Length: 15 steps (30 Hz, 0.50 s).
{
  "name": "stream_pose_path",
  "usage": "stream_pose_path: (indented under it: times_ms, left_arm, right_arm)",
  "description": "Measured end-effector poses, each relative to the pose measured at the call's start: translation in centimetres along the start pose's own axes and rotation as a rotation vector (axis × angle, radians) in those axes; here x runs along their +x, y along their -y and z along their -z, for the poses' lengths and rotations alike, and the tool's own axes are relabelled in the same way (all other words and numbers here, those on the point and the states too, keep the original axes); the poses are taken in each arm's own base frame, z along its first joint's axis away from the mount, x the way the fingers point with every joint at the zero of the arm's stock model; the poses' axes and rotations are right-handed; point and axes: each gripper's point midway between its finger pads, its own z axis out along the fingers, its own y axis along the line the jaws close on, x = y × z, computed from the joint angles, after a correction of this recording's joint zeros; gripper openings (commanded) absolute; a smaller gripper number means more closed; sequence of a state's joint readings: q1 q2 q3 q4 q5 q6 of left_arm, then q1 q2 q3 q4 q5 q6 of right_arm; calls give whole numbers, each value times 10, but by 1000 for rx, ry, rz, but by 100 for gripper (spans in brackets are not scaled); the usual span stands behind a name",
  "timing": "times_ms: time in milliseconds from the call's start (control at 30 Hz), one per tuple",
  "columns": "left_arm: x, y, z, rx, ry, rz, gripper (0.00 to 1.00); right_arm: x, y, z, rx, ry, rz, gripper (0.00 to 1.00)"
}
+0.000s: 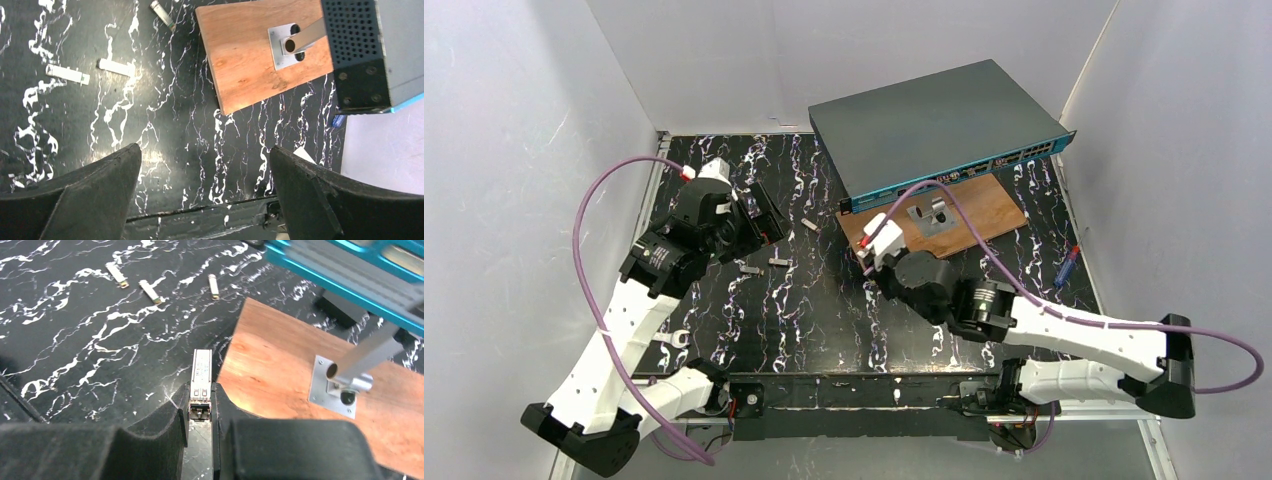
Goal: Insert the plug into the switch port
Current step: Pick up the plug from the center of the board.
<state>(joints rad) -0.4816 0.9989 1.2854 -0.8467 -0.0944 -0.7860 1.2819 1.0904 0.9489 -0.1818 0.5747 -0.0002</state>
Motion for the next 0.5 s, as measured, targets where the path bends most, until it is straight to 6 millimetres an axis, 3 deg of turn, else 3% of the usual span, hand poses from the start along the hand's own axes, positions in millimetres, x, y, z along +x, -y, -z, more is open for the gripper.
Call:
stream_pose_path:
  times_ms: [333, 500]
  left_arm:
    - [-11, 26, -4, 150, 29, -220, 98]
    - [-9, 43, -12, 238, 9, -313, 98]
  right_arm:
    - [23, 90, 22, 200, -56, -172, 1]
    - [42, 125, 35, 292, -88, -239, 1]
